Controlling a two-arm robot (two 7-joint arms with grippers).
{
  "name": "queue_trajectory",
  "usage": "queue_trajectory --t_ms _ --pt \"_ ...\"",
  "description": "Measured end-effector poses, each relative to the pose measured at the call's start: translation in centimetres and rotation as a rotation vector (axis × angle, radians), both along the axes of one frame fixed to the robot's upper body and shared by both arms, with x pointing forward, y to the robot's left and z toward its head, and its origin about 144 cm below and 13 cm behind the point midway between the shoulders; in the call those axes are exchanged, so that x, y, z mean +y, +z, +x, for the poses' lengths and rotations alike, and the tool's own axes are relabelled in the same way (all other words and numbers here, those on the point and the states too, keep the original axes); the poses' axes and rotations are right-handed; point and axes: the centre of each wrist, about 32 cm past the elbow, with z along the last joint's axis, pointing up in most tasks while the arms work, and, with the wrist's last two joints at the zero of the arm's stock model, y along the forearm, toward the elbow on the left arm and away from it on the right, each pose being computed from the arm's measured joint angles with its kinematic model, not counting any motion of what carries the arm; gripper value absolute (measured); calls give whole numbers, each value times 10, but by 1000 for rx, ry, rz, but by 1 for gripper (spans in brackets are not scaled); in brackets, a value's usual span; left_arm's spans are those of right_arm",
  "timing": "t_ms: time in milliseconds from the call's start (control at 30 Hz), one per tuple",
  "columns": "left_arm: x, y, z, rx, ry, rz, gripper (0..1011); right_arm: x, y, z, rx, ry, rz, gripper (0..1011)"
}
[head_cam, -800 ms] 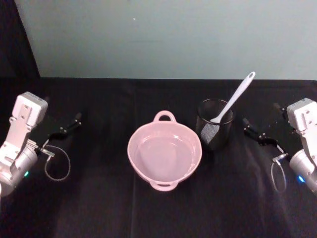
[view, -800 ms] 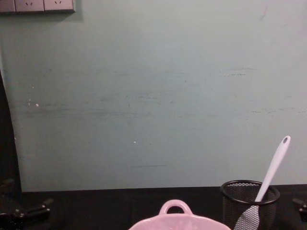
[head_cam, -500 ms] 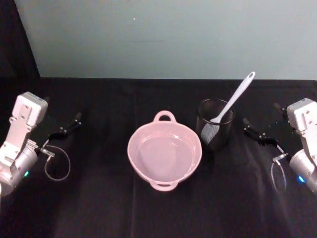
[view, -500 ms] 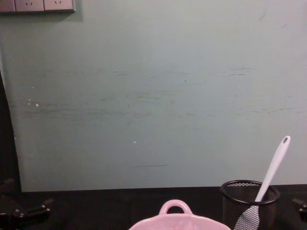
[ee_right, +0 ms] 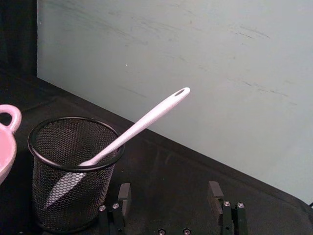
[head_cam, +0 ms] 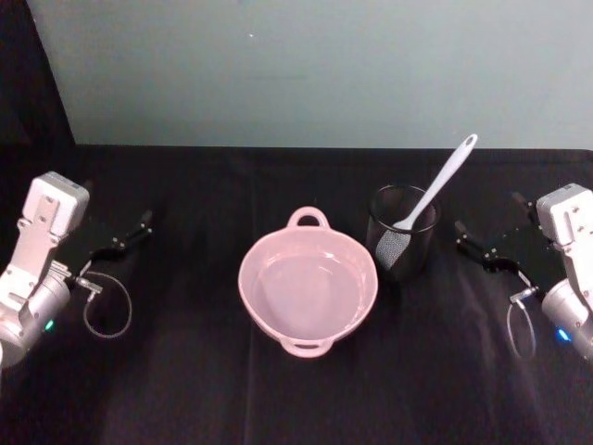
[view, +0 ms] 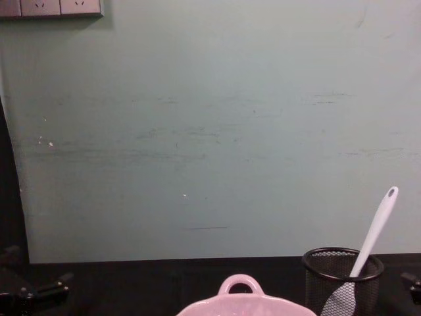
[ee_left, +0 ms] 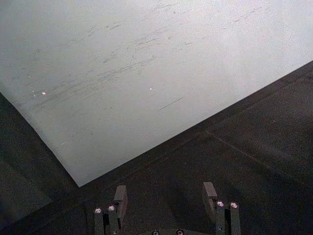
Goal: Use the one hand to pick up the spoon and stir the clear water in the bowl.
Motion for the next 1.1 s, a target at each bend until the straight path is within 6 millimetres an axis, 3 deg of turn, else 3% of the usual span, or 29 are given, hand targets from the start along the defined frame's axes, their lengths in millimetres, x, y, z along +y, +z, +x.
queue_trajectory --t_ms 367,567,833,1100 --pt "0 0 0 0 0 0 1011 0 0 0 0 1 2 1004" --pt "0 0 0 0 0 0 1011 -4 13 -13 12 50 76 1004" --pt "0 0 0 0 0 0 1011 -17 36 -24 94 113 342 1004" --pt "0 0 0 0 0 0 1011 -20 51 -10 238 132 658 1004"
